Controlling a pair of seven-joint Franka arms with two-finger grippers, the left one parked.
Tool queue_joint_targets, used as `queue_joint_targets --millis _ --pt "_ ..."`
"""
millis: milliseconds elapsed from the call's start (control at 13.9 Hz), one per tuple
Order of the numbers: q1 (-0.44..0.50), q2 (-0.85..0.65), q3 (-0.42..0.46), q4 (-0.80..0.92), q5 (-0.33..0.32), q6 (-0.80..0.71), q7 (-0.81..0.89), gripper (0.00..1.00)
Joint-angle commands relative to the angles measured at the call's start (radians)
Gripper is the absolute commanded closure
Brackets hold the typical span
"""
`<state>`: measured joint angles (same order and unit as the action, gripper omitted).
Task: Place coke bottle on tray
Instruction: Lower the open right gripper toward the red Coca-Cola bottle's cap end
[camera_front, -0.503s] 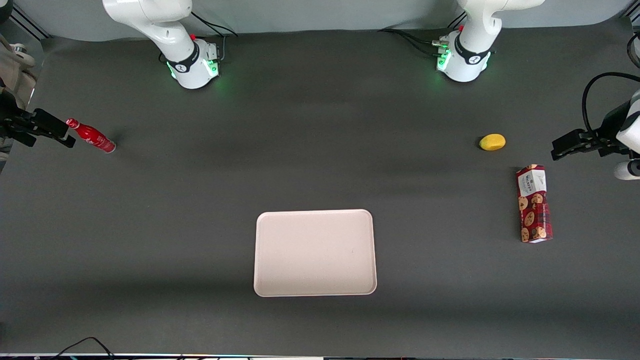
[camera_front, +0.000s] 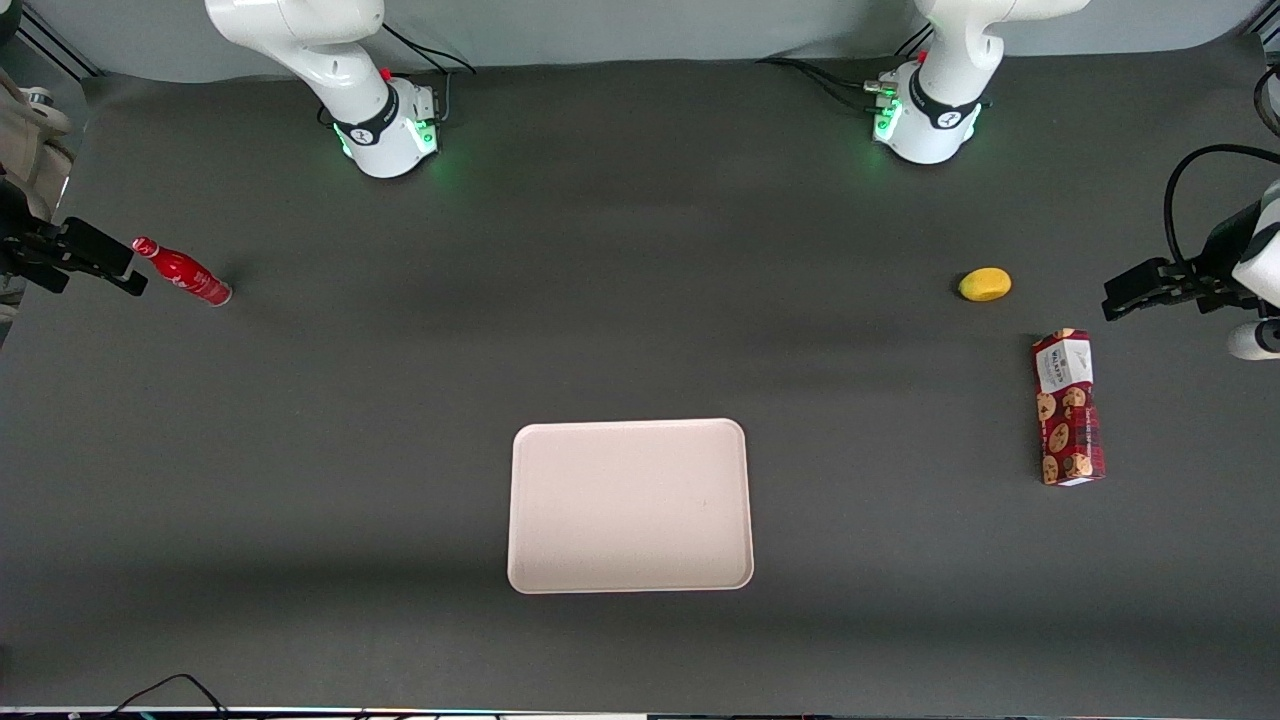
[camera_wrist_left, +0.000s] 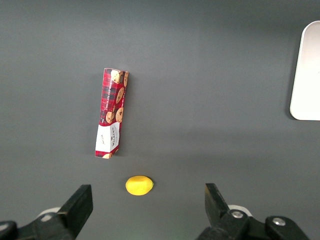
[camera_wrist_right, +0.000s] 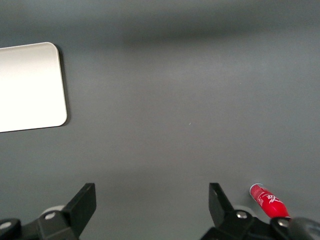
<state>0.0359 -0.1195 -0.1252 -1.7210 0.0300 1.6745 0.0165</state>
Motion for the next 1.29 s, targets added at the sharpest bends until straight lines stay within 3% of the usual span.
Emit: queue_joint_targets --millis 0,862,1078,1222 --pt "-0.01 0.004 0.002 0.004 0.015 0.007 -0.026 0.0" --pt "-0.014 0.008 -0.002 -0.023 0.007 -0.001 -0.023 0.0" --pt "-0.034 -0.046 -0.01 -0.118 -0.088 0.001 -0.015 0.0" --pt "-0.08 -0.136 -0.011 -0.259 -0.102 0.052 -0.018 0.0"
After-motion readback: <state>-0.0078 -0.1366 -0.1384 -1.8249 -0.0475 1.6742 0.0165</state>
